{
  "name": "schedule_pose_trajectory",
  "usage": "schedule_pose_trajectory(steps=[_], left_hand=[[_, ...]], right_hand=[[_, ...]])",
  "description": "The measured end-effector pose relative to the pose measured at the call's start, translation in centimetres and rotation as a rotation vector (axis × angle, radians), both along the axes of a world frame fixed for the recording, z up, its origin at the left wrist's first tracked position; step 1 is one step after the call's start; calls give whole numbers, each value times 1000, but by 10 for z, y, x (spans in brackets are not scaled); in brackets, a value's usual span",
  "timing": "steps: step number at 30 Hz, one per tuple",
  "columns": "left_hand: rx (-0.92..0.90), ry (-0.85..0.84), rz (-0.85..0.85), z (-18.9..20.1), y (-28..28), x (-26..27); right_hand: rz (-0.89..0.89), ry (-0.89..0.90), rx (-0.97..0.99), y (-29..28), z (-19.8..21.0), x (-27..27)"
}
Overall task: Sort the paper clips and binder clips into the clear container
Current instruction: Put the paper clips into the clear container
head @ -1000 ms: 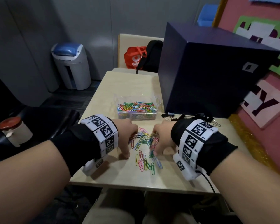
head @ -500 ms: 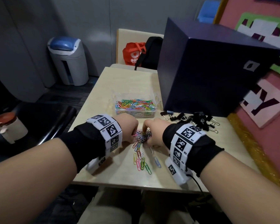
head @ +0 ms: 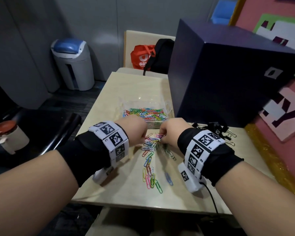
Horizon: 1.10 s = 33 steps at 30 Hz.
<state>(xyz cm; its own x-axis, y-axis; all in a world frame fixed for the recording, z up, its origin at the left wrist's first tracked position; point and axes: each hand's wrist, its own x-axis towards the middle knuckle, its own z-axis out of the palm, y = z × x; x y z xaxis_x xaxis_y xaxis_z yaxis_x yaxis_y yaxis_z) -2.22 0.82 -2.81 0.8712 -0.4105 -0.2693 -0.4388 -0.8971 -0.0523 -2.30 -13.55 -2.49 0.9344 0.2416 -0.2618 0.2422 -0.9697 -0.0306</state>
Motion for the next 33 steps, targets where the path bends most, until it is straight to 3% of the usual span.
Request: schedule_pose_trajectory(steps=[7,16,19,23,27,30,33], left_hand=[[-318,-201,216,24,24,36],[-221,-159,211,4,30,24],[-244,-148,165,5,25,14],[-135,0,43,-7,16,6],[17,86,1,-19,5,1],[3,63,9,-20,-3,2],[3,51,38,-17,-7,3]], right_hand=[[-87,-57,180,-4,12,10],[-245,-294,554,1,6,26],[-205,-208,469,7,4,28],[-183,-214,294,4,12,18],[-83,105,-152,1,21,-8],[6,249,-313,4,10,-18],[-74,167,-148,10,-8,-14]])
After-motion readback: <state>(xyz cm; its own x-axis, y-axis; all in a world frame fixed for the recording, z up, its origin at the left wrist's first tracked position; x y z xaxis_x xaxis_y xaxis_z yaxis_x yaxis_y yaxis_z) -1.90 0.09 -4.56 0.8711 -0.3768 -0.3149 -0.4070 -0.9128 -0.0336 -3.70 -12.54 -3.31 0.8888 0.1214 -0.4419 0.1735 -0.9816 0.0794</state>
